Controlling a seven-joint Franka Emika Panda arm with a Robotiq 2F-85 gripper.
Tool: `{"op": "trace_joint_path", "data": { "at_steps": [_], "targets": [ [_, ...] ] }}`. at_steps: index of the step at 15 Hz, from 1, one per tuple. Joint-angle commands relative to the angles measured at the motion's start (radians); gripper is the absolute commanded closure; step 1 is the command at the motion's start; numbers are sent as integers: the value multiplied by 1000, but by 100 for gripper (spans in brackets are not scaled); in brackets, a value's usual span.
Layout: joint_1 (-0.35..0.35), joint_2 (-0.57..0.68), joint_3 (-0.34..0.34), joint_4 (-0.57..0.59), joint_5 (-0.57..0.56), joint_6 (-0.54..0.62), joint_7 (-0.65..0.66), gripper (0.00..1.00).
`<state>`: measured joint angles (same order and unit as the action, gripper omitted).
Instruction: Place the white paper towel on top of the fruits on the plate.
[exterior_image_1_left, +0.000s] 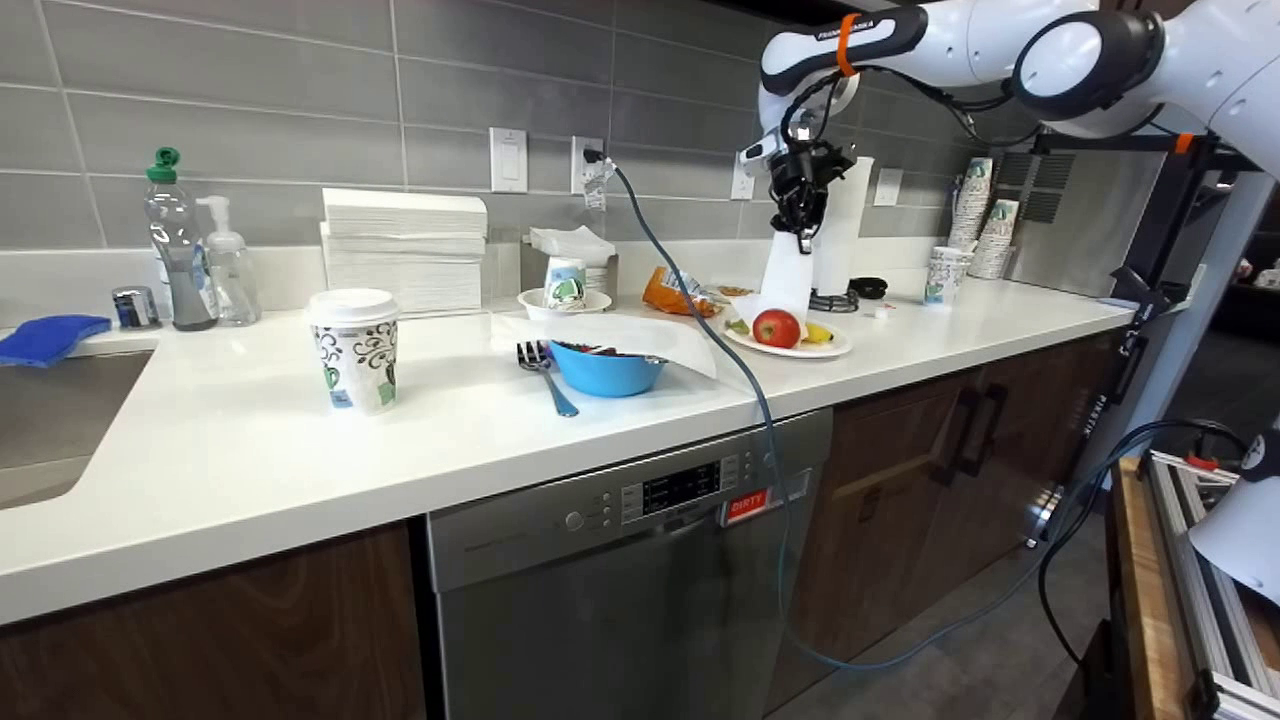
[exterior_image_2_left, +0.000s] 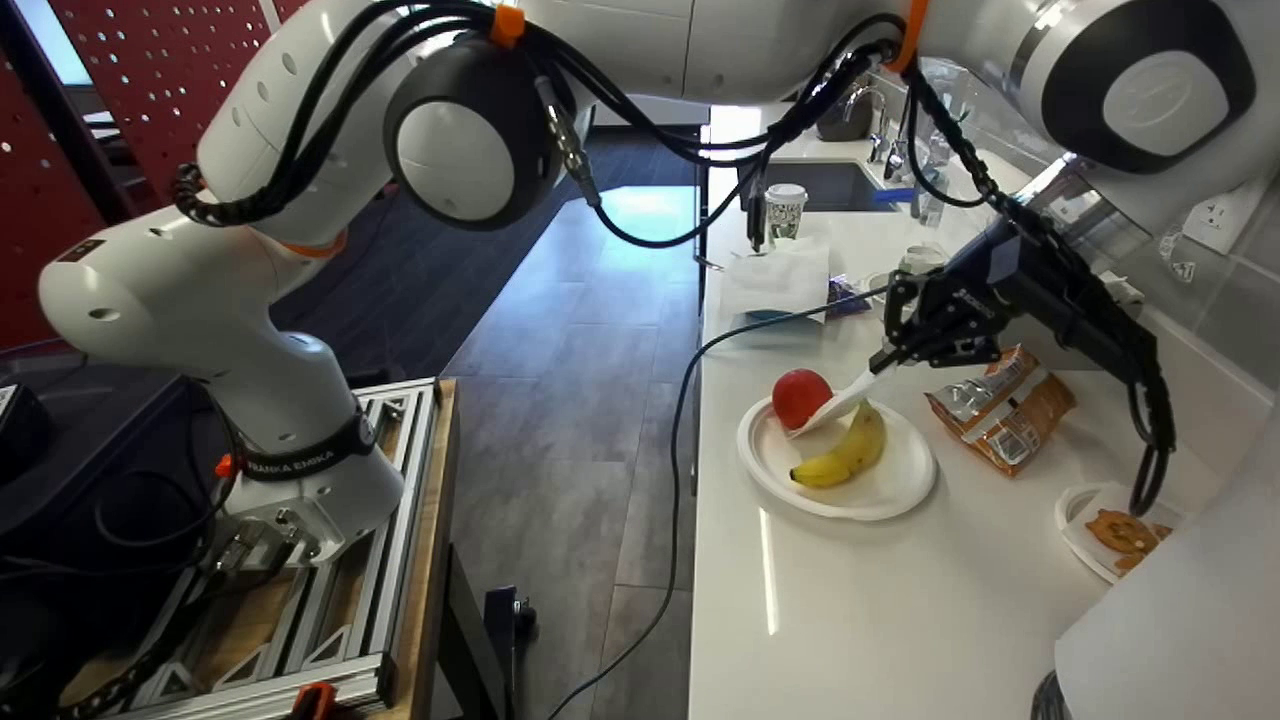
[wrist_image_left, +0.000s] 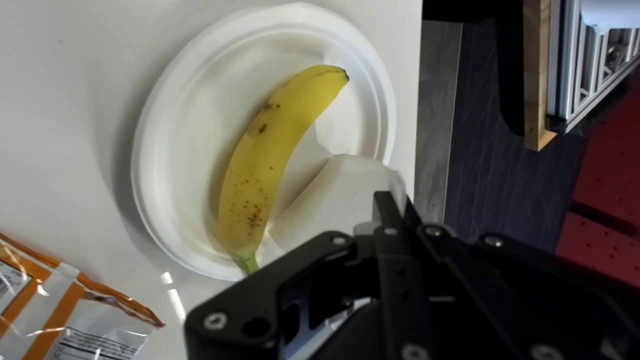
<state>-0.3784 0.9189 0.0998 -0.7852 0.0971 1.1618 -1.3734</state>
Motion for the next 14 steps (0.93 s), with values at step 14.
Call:
{"op": "trace_joint_path", "data": {
  "at_steps": [14],
  "targets": [
    [41, -39, 7, -69, 16, -53, 107, 100]
  ]
}}
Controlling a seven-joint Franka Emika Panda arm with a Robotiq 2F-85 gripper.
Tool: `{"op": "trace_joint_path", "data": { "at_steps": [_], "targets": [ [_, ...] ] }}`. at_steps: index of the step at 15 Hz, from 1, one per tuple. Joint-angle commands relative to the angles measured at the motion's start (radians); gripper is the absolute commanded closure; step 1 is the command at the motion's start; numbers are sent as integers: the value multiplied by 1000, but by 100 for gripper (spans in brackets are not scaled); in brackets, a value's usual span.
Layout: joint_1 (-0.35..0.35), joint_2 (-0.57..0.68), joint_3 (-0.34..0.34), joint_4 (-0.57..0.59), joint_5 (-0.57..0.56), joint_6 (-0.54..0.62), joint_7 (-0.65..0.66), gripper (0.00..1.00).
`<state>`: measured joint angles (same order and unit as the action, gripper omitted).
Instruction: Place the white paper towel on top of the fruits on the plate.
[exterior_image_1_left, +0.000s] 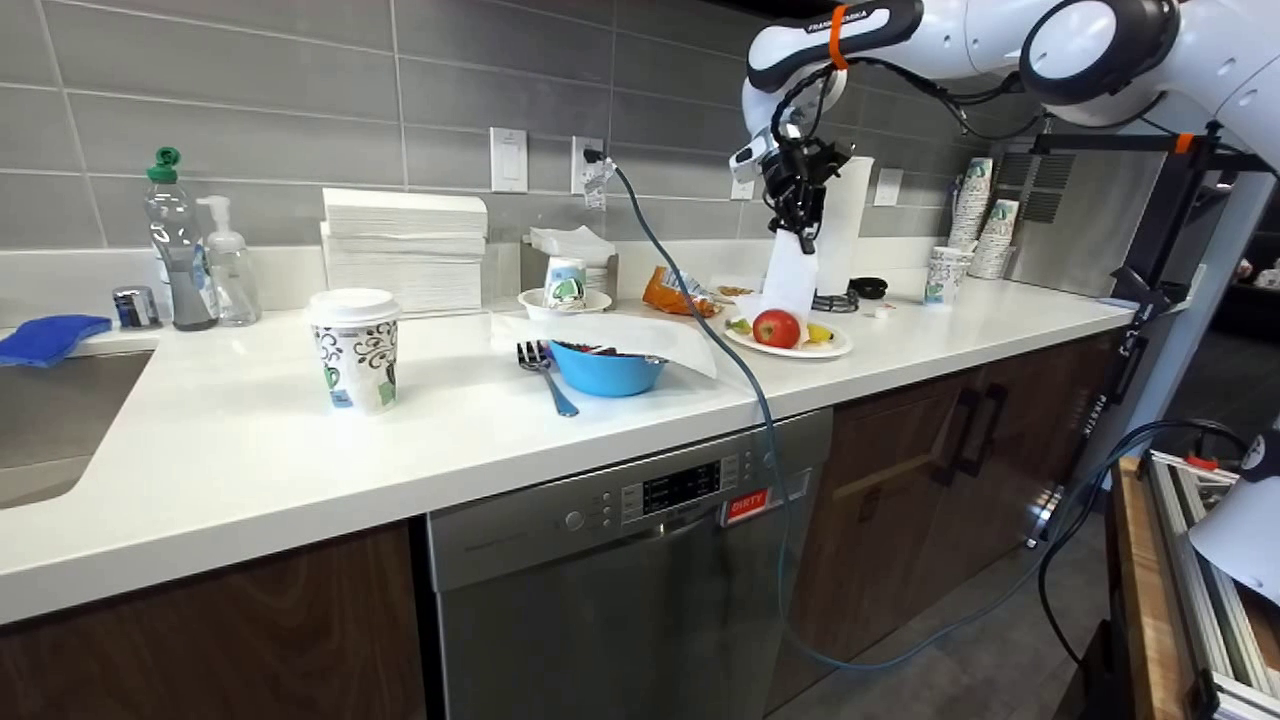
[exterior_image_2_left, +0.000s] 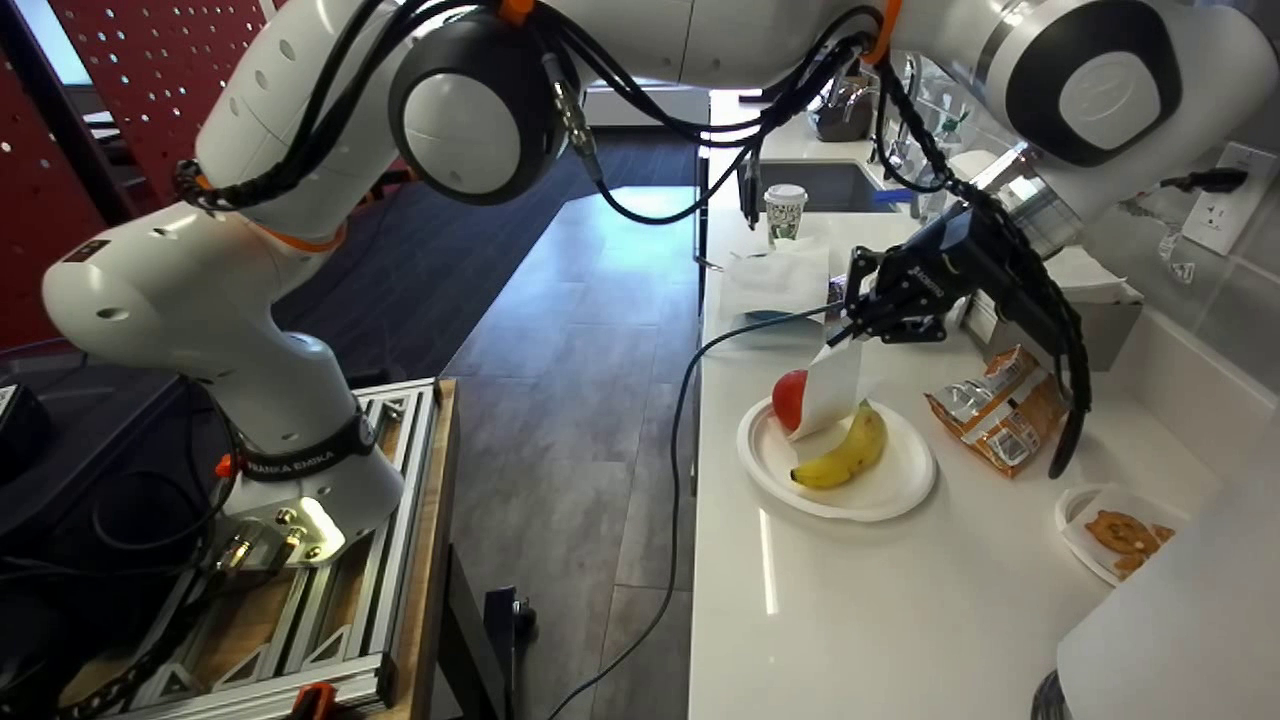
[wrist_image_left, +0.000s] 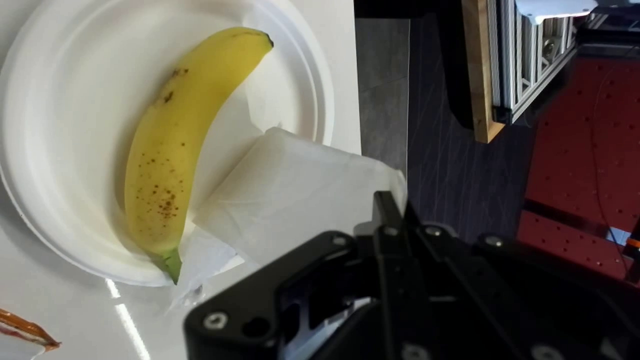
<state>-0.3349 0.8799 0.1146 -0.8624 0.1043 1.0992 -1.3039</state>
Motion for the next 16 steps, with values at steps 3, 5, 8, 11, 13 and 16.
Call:
{"op": "trace_joint_path", "data": {
  "at_steps": [3, 5, 8, 11, 13, 16],
  "targets": [
    [-15, 1, -18, 20, 21, 11, 97, 100],
    [-23, 1, -27, 26, 21, 12, 137, 100],
    [-44, 0, -33, 22, 28, 14, 186, 100],
    [-63, -4, -34, 18, 37, 18, 223, 100],
    [-71, -8, -34, 17, 40, 21, 243, 100],
    [-81, -13, -33, 17, 43, 22, 265, 100]
  ]
}}
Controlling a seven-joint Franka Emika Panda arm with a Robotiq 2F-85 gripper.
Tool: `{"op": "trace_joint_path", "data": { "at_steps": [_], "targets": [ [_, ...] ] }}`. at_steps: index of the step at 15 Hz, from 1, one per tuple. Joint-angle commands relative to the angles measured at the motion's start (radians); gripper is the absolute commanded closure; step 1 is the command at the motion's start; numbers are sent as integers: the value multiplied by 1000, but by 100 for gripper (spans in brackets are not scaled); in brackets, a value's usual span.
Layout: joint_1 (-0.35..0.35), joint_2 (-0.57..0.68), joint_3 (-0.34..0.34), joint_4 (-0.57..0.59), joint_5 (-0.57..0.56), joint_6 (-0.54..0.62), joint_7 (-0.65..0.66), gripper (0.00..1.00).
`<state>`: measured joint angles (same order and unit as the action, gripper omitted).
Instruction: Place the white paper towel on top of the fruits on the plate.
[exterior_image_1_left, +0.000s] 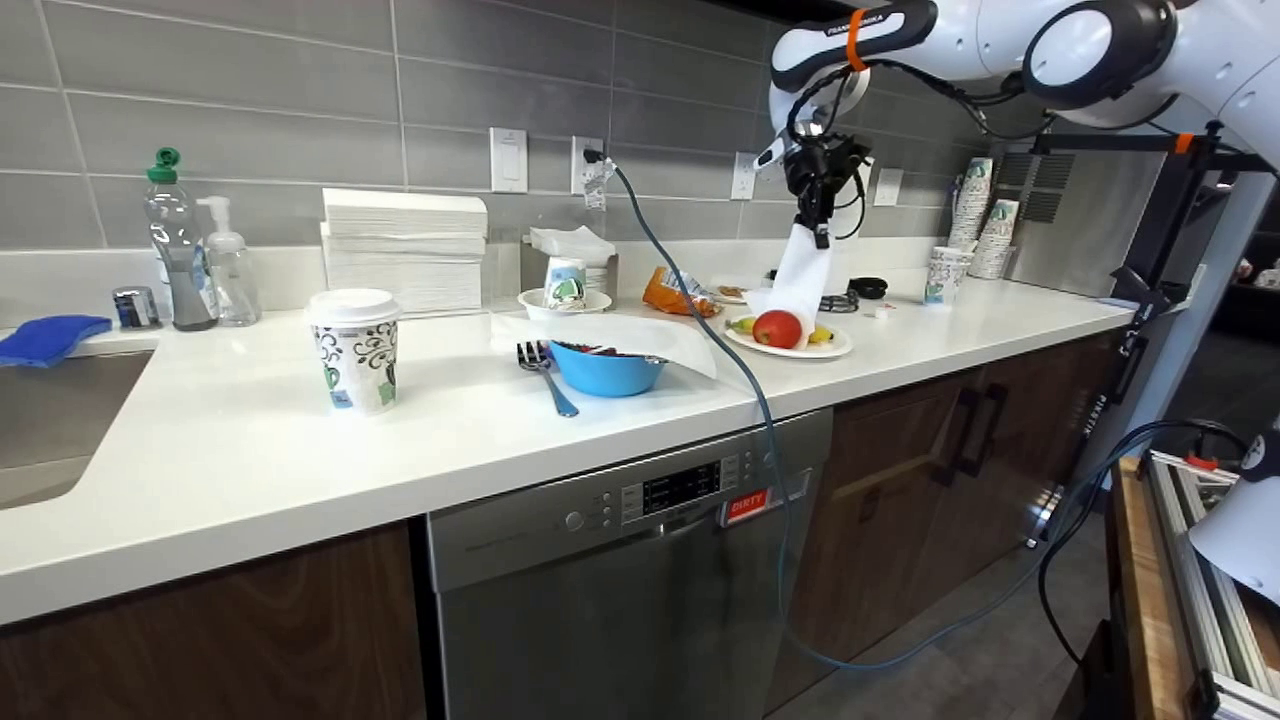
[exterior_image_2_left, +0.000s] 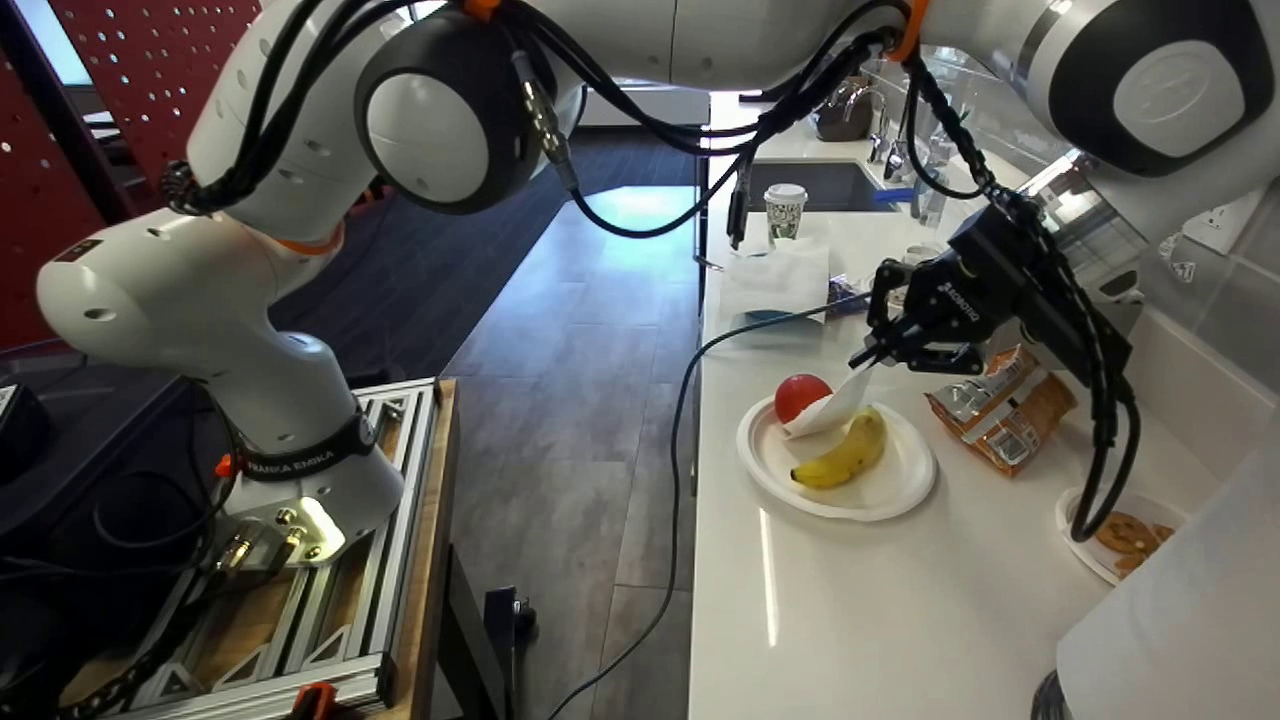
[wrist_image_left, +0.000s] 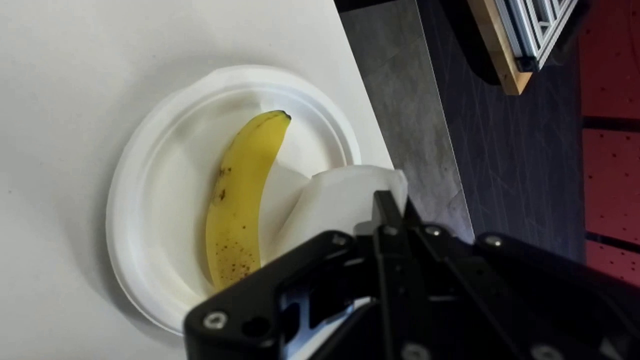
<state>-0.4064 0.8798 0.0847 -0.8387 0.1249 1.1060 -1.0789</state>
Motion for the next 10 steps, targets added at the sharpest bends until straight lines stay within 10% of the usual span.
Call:
{"op": "trace_joint_path", "data": {
  "at_steps": [1, 10],
  "targets": [
    [-12, -16, -4, -8, 22, 17, 46, 100],
    [-37, -55, -6, -19, 19, 34, 93, 100]
  ]
}}
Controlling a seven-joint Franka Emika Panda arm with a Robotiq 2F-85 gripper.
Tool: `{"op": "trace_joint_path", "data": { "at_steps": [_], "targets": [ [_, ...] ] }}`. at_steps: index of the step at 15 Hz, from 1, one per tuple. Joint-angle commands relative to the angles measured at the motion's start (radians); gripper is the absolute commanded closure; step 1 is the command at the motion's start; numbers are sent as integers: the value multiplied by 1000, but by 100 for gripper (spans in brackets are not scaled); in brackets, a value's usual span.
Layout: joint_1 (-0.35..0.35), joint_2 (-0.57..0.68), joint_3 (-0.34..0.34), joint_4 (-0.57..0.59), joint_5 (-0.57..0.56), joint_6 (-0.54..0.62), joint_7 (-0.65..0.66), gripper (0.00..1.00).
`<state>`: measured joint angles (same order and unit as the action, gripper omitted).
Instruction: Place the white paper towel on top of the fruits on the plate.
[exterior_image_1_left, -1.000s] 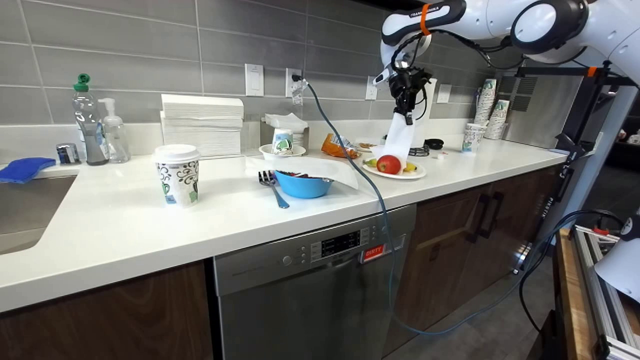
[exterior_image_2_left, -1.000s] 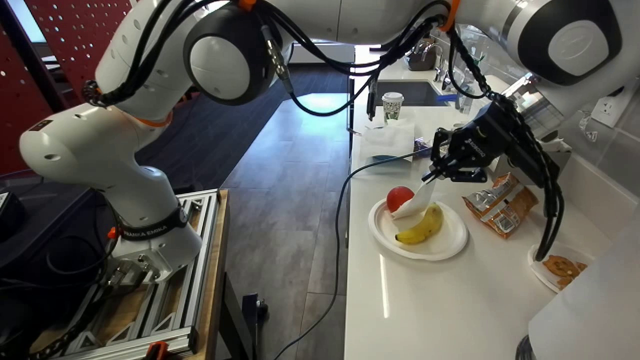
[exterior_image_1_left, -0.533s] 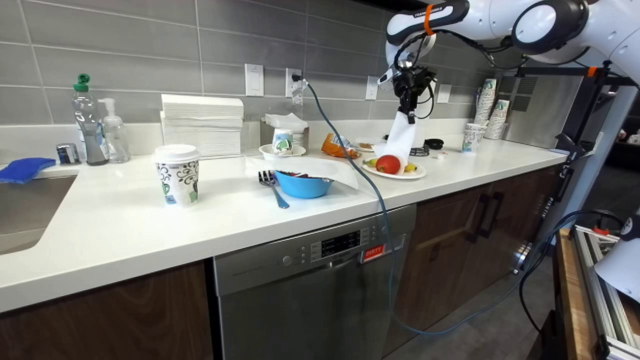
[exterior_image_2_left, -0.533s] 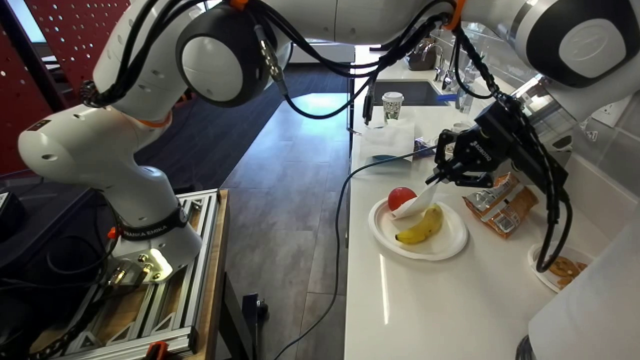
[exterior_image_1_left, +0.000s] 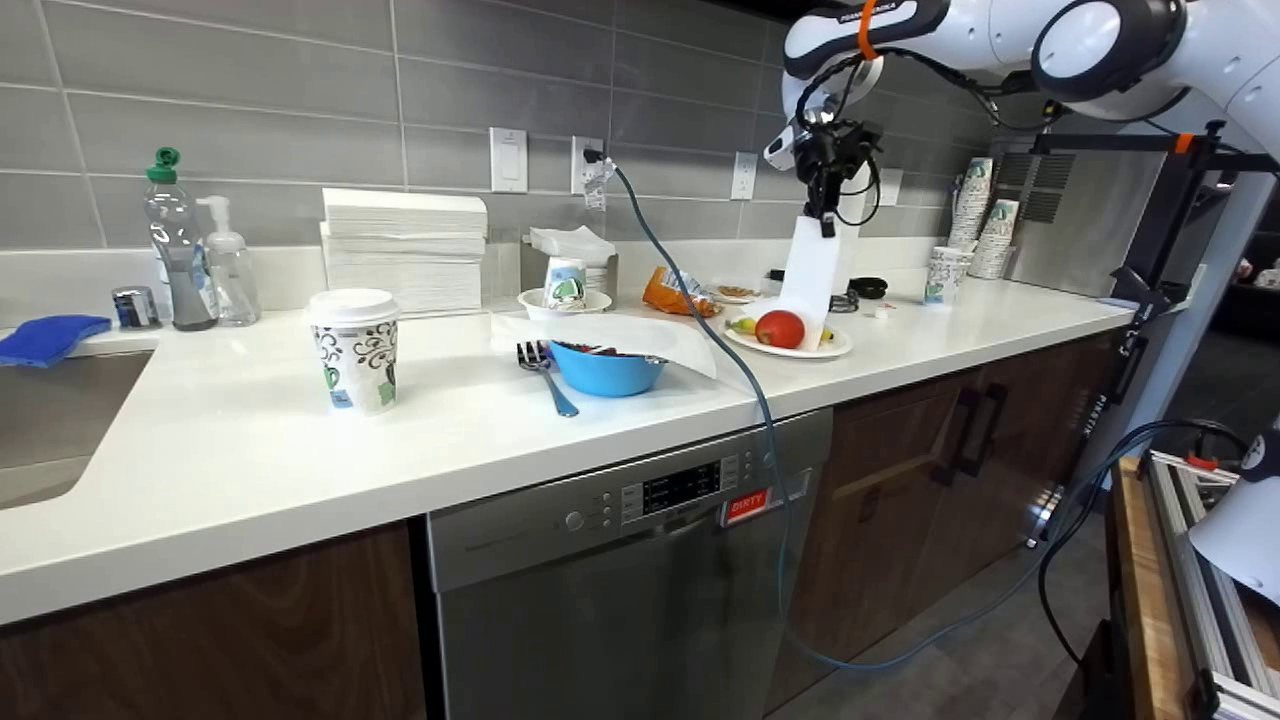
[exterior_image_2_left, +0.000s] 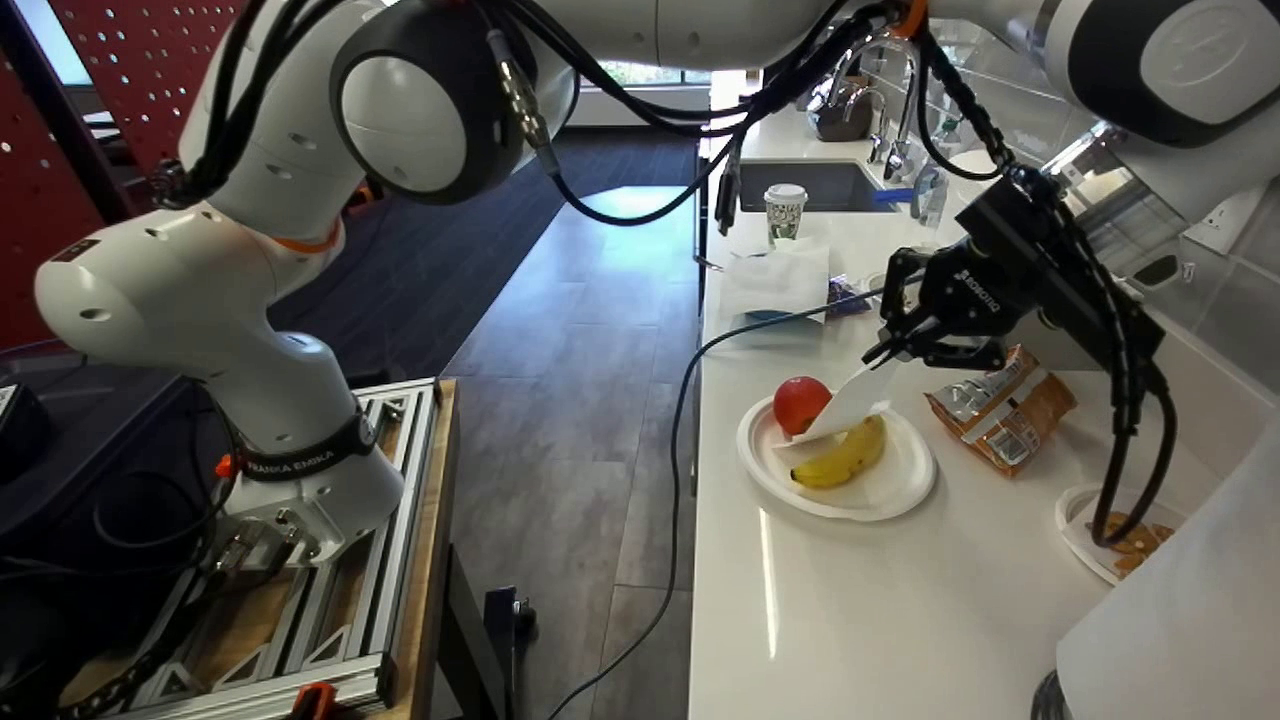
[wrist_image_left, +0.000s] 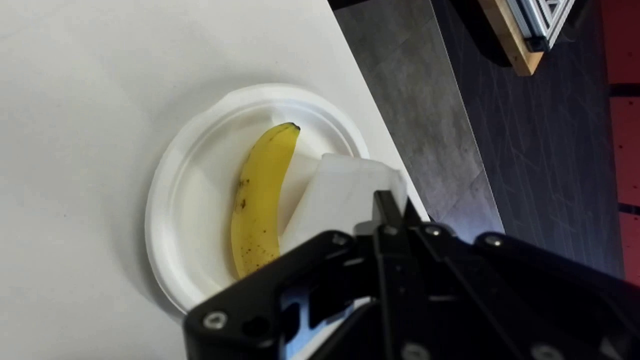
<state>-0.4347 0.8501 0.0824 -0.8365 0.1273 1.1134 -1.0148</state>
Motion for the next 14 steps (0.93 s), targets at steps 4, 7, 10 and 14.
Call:
{"op": "trace_joint_path", "data": {
  "at_steps": [4, 7, 10, 14],
  "targets": [
    [-12, -60, -1, -34, 15, 44, 36, 100],
    [-5, -112, 3, -52, 10, 77, 28, 100],
    [8, -173, 12, -72, 7, 116, 15, 100],
    [27, -230, 20, -117, 2, 183, 13, 100]
  ]
}}
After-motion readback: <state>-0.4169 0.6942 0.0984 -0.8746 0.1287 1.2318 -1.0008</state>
